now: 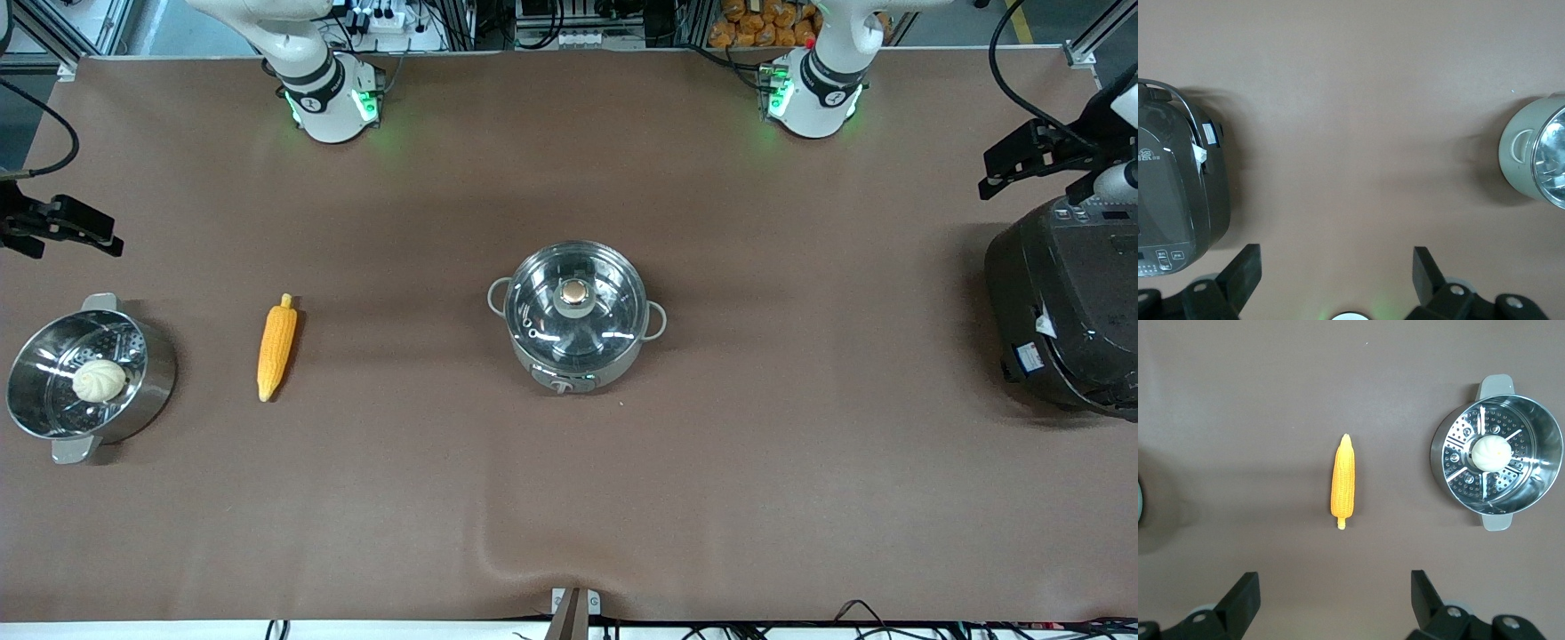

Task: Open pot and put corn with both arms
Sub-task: 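Move the right gripper toward the corn while the left gripper reaches the pot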

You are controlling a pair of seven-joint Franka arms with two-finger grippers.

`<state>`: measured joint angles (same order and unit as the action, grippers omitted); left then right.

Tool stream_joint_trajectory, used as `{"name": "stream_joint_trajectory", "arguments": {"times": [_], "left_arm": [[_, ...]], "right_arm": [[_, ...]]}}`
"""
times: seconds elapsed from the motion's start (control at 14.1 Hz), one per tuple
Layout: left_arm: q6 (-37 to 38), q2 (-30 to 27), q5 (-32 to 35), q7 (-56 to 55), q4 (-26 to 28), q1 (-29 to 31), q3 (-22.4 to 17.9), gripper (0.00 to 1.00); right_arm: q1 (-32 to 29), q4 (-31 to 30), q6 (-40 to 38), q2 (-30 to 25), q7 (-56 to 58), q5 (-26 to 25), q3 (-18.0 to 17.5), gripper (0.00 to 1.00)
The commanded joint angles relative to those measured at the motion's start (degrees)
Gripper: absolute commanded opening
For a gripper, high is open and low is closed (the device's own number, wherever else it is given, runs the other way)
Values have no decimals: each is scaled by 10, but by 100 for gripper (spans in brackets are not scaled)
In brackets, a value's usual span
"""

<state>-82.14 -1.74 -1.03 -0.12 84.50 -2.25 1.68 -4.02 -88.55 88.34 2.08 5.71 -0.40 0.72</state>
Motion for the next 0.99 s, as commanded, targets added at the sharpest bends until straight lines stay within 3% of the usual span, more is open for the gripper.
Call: {"name": "stream_joint_trajectory", "arguments": {"times": [0.0,0.64,0.92], "left_arm": [[-6,0,-5,6,8,22,7,100],[-6,4,-7,10,3,32,10,100],[-6,20,-6,10,1,24,13,100]], "right_arm": [[-2,-13,1,-14,-4,5,-3,100],[-6,-13,1,-13,-4,6,-2,100],[-2,-43,40,-5,-4,6,-2,100]]}}
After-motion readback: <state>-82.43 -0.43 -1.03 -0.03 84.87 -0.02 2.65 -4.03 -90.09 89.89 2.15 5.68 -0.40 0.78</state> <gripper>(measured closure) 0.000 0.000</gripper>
